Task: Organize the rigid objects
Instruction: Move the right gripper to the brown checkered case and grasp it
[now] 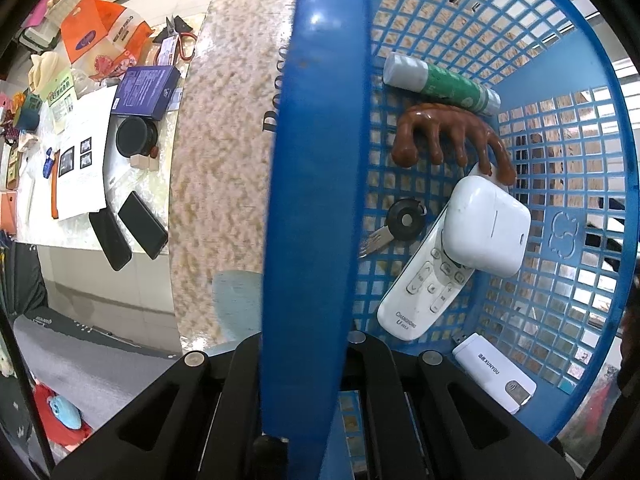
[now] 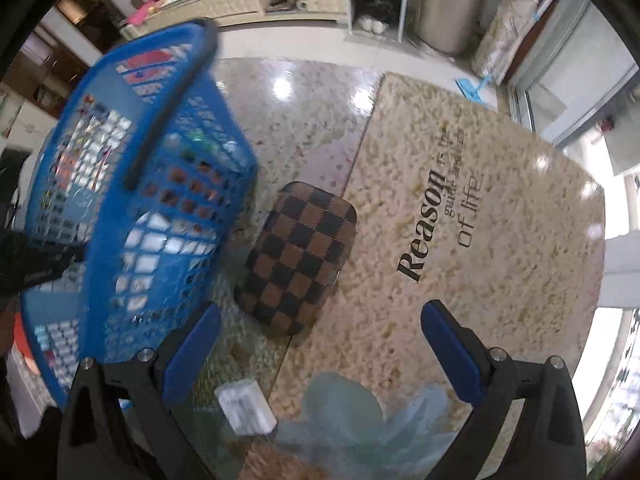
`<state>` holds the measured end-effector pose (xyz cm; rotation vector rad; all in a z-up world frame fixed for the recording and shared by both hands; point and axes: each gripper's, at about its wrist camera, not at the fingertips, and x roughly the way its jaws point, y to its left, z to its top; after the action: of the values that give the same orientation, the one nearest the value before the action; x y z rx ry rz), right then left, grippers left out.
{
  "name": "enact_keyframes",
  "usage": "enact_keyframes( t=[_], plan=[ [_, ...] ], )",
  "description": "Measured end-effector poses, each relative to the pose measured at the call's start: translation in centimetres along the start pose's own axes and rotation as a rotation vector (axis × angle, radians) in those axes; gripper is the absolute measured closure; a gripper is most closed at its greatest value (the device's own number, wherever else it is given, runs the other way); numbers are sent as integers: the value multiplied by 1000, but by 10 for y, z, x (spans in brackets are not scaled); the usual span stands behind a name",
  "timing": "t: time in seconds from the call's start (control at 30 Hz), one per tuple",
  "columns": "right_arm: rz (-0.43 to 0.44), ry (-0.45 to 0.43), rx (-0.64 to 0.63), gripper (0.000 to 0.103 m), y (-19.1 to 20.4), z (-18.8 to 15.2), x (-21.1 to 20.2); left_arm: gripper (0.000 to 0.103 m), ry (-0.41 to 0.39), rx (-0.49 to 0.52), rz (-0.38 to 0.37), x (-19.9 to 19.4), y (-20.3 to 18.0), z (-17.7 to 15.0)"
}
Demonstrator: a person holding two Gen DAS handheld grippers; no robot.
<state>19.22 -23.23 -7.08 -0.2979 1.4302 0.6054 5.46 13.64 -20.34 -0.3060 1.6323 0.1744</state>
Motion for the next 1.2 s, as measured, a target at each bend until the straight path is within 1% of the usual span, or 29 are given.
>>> enact_keyframes(
  t=[0.07, 0.13, 0.2, 0.27, 0.37, 0.43, 0.47, 0.6, 0.77, 0.9, 1.0, 1.17, 1.2],
  plan=[
    [31, 2, 34, 2, -5, 5, 5, 98, 0, 5, 2, 0, -1, 0],
    [34, 11, 49, 2, -8, 9, 11, 98, 1, 9, 3, 0, -2, 1],
    [16, 19, 64, 2, -11, 14, 19, 98, 2, 12, 2, 0, -3, 2],
    [44, 30, 95, 2, -15, 17, 25, 98, 2, 16, 5, -1, -4, 2],
    [56, 41, 113, 2, -17, 19, 35, 98, 2, 18, 7, -1, -6, 3],
    [42, 51, 136, 2, -23, 23, 39, 98, 2, 22, 11, 0, -6, 3],
    [49, 61, 140, 2, -23, 25, 42, 98, 1, 26, 15, 1, -8, 3],
    [24, 83, 135, 1, -26, 27, 54, 98, 1, 38, 18, 3, -13, 3],
    [-13, 82, 112, 1, -23, 36, 60, 98, 2, 47, 21, 4, -19, 4],
    [-34, 98, 49, 0, -9, 53, 68, 98, 3, 53, 22, 4, -20, 3],
    [-32, 95, 1, 0, -2, 66, 74, 98, 3, 53, 20, 4, -19, 3],
    [-27, 108, -60, 0, 0, 67, 76, 98, 4, 58, 20, 5, -19, 4],
    [-28, 111, -69, 0, 1, 61, 76, 98, 4, 58, 20, 5, -19, 4]
  ],
)
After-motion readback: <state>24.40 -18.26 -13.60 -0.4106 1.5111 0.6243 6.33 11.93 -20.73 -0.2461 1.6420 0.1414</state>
